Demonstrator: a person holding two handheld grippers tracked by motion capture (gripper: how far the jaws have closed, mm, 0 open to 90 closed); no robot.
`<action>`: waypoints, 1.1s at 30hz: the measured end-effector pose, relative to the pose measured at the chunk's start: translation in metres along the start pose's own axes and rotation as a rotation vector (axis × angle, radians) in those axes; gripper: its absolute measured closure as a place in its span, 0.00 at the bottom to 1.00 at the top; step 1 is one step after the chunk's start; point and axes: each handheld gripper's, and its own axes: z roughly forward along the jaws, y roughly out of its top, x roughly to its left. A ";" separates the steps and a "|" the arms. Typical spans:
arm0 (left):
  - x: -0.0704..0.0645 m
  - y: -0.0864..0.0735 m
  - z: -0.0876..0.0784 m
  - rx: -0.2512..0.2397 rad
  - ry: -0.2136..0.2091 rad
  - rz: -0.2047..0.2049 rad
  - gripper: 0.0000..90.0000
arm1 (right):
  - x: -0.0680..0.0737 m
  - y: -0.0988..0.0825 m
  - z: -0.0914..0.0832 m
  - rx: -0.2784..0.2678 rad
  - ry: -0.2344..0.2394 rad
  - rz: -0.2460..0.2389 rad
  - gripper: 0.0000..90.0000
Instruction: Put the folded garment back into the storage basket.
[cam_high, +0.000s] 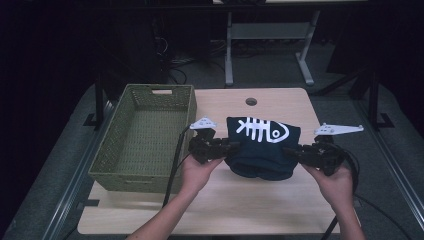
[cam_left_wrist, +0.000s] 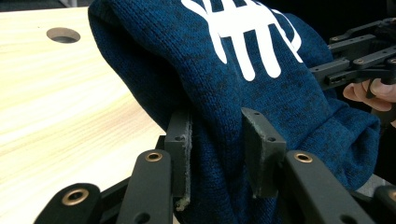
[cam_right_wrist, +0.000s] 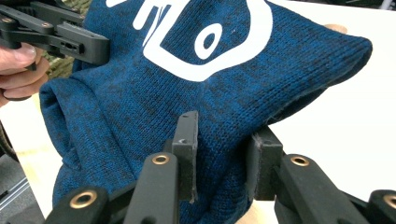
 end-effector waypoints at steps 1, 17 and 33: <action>0.000 0.000 -0.001 -0.007 -0.001 -0.004 0.73 | 0.001 0.001 0.000 0.000 0.001 -0.002 0.76; 0.012 0.007 -0.027 -0.039 0.003 -0.026 0.73 | 0.014 0.021 0.006 -0.034 0.058 -0.023 0.76; 0.026 0.012 -0.057 -0.079 0.017 -0.053 0.73 | 0.032 0.042 0.017 -0.054 0.115 -0.047 0.76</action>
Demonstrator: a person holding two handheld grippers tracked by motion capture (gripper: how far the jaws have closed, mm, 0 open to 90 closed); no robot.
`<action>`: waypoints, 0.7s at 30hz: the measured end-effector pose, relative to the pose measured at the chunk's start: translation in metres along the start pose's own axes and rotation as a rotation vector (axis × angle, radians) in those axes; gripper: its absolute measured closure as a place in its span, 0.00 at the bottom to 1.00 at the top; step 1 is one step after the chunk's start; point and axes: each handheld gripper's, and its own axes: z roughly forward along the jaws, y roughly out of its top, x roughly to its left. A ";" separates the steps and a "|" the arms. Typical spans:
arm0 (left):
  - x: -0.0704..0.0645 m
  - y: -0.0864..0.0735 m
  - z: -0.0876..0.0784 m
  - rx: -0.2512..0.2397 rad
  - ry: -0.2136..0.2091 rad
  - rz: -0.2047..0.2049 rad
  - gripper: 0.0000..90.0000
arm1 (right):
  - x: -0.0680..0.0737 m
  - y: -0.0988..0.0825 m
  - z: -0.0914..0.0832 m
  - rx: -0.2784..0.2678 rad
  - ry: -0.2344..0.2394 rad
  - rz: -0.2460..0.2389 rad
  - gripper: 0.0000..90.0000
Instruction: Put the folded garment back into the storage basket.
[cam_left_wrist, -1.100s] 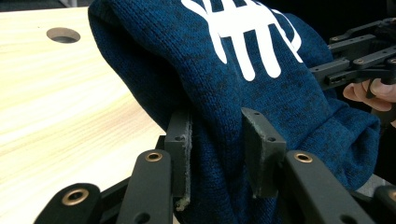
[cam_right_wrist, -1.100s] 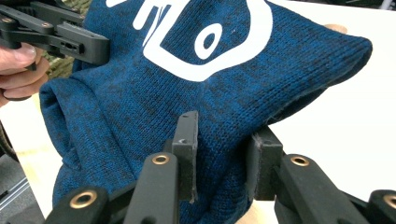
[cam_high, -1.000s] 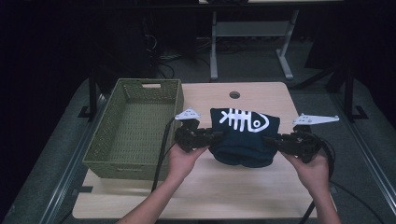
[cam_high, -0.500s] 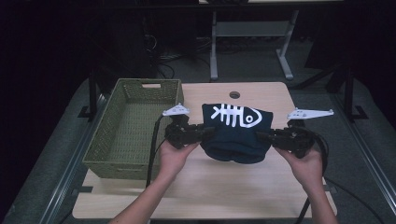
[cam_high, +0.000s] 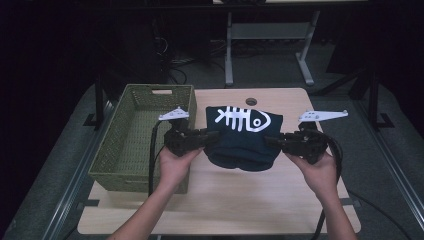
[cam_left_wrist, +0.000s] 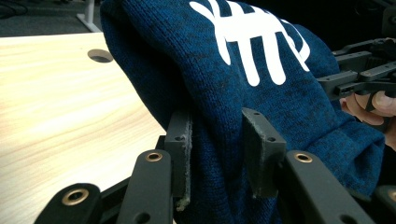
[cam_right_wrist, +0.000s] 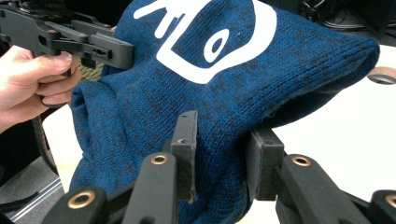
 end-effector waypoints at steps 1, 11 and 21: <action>0.001 0.000 -0.001 0.000 0.000 -0.004 0.73 | 0.000 0.001 0.001 0.000 0.006 0.000 0.75; 0.010 0.002 -0.017 -0.026 0.019 -0.021 0.73 | 0.008 0.011 0.014 0.005 0.042 -0.002 0.75; 0.016 0.001 -0.033 -0.037 0.033 -0.019 0.73 | 0.015 0.018 0.026 0.004 0.066 -0.006 0.75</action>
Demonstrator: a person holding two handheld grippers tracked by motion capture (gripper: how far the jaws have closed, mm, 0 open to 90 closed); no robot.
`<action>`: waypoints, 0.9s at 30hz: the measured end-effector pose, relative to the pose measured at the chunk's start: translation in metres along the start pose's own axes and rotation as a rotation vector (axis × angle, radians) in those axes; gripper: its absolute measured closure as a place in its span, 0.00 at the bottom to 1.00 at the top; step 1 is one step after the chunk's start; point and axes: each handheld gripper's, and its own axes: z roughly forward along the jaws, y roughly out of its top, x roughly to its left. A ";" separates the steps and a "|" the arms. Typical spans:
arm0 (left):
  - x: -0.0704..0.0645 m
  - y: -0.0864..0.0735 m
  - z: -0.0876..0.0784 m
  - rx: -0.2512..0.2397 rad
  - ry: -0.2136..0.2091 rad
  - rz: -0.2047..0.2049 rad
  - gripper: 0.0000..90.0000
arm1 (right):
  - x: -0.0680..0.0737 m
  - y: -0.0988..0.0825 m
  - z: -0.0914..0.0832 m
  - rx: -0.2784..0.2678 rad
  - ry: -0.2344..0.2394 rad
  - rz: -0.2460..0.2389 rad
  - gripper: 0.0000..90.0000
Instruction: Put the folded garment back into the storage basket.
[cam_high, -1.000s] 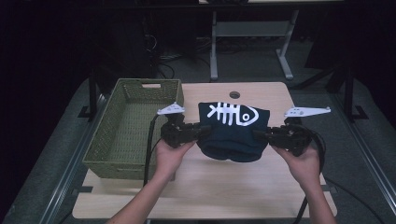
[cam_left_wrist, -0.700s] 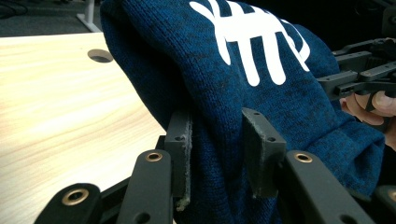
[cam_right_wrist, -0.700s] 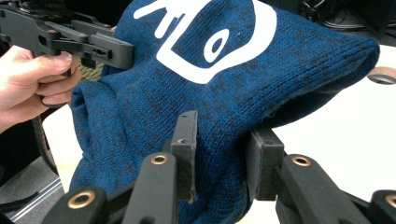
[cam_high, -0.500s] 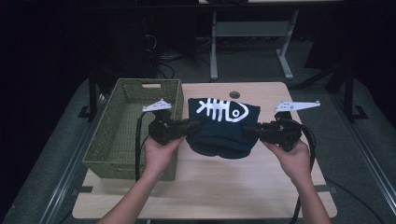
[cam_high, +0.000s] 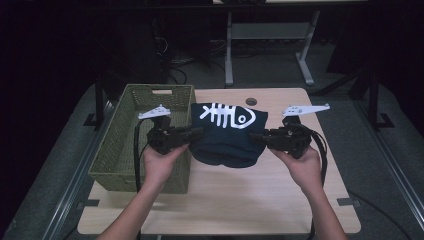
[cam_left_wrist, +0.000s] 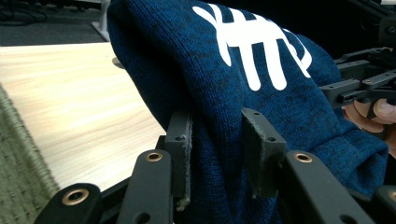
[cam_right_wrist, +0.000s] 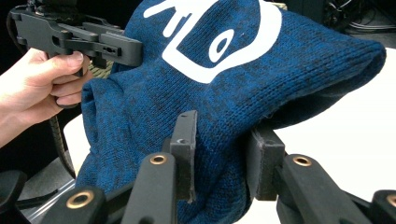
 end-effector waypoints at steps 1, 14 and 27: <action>0.001 0.000 -0.002 -0.003 0.001 -0.005 0.73 | 0.001 0.000 0.002 0.000 0.003 0.001 0.75; 0.012 0.001 -0.024 -0.026 0.023 -0.022 0.73 | 0.010 0.011 0.022 0.019 0.033 -0.019 0.75; 0.021 0.002 -0.037 -0.042 0.043 -0.031 0.73 | 0.014 0.021 0.037 0.023 0.051 -0.022 0.75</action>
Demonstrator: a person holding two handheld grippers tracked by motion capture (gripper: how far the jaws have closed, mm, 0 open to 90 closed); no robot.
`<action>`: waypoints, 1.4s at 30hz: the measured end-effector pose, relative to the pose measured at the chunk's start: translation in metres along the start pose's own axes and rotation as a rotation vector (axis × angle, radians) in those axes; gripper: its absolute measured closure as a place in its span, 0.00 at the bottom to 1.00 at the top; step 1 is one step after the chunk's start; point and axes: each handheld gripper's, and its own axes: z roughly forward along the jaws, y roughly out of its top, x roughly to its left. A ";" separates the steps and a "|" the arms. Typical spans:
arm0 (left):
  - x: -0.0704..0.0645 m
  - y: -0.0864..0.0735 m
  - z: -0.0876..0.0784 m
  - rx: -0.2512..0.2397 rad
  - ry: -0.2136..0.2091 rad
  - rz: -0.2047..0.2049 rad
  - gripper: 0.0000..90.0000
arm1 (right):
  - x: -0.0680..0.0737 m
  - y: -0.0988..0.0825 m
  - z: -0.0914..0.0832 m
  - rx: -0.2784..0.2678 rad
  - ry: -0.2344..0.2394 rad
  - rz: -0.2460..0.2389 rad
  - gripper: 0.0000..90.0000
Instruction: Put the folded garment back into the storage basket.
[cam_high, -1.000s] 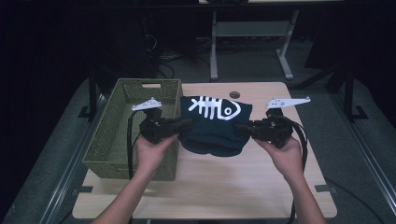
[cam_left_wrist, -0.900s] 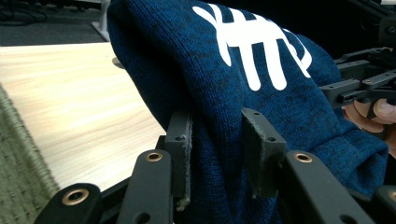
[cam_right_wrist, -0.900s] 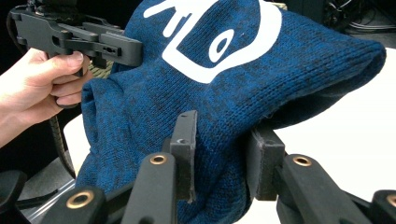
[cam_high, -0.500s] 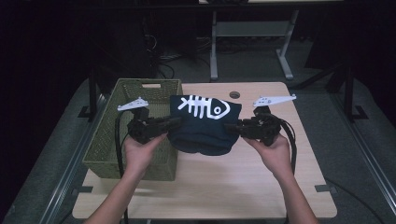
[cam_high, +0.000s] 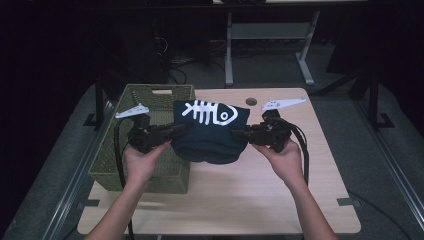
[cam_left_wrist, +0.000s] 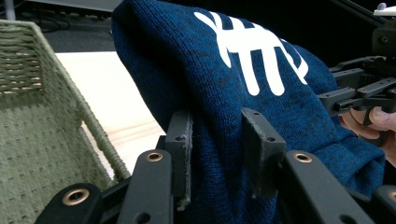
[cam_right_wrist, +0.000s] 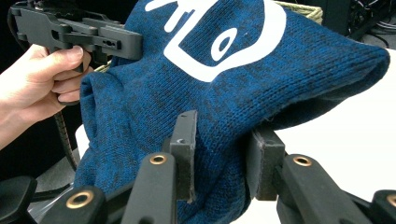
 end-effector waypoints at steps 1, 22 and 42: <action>0.001 0.000 -0.002 -0.004 0.002 -0.001 0.73 | 0.001 0.001 0.001 0.001 0.003 -0.004 0.75; 0.012 -0.003 -0.030 -0.028 0.047 -0.016 0.73 | 0.013 0.016 0.026 0.012 0.042 -0.019 0.75; 0.032 -0.005 -0.057 -0.056 0.090 -0.046 0.74 | 0.023 0.032 0.058 0.029 0.085 -0.029 0.74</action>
